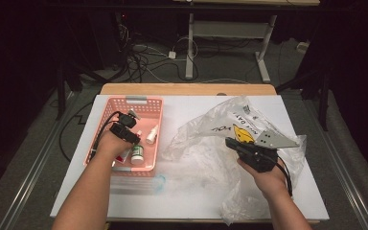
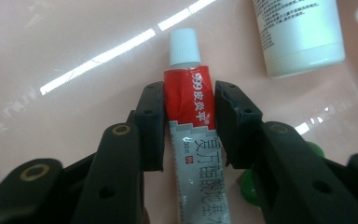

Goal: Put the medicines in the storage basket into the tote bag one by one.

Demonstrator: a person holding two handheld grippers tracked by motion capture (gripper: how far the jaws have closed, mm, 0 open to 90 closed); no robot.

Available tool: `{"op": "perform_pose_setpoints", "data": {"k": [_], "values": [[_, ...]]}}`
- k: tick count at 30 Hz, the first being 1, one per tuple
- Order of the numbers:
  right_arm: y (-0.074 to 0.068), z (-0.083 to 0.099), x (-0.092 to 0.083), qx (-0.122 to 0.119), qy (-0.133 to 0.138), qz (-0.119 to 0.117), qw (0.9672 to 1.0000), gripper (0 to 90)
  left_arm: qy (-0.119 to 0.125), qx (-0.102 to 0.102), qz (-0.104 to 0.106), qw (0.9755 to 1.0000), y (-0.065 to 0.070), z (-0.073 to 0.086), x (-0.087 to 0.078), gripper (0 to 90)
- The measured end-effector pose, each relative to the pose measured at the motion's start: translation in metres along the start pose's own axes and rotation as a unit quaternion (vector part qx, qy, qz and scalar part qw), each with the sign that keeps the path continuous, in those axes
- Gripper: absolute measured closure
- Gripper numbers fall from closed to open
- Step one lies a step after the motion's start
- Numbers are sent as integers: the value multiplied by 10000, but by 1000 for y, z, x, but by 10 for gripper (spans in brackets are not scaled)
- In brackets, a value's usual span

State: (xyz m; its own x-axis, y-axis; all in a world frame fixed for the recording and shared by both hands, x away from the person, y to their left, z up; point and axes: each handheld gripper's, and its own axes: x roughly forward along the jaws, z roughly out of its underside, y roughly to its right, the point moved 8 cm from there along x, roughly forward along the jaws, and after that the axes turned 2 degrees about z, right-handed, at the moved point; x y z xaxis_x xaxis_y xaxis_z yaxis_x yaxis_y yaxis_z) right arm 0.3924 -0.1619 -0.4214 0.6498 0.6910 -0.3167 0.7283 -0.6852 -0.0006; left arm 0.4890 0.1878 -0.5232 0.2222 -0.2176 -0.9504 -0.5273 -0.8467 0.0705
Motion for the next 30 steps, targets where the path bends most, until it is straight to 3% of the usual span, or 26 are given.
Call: {"op": "perform_pose_setpoints", "data": {"k": [10,18,24,30], "values": [[1,0,0,14,13,-5,10000,900,97,168,-82,9998,2,0,-1,656],[1,0,0,18,15,6,10000,900,575,82,26,9983,4,-4,-12,658],[1,-1,-1,-1,33,10,10000,900,1000,15,58,9950,4,-2,-21,660],[0,-1,-1,9,38,17,10000,900,1489,-5,100,9888,6,-5,-35,661]]}}
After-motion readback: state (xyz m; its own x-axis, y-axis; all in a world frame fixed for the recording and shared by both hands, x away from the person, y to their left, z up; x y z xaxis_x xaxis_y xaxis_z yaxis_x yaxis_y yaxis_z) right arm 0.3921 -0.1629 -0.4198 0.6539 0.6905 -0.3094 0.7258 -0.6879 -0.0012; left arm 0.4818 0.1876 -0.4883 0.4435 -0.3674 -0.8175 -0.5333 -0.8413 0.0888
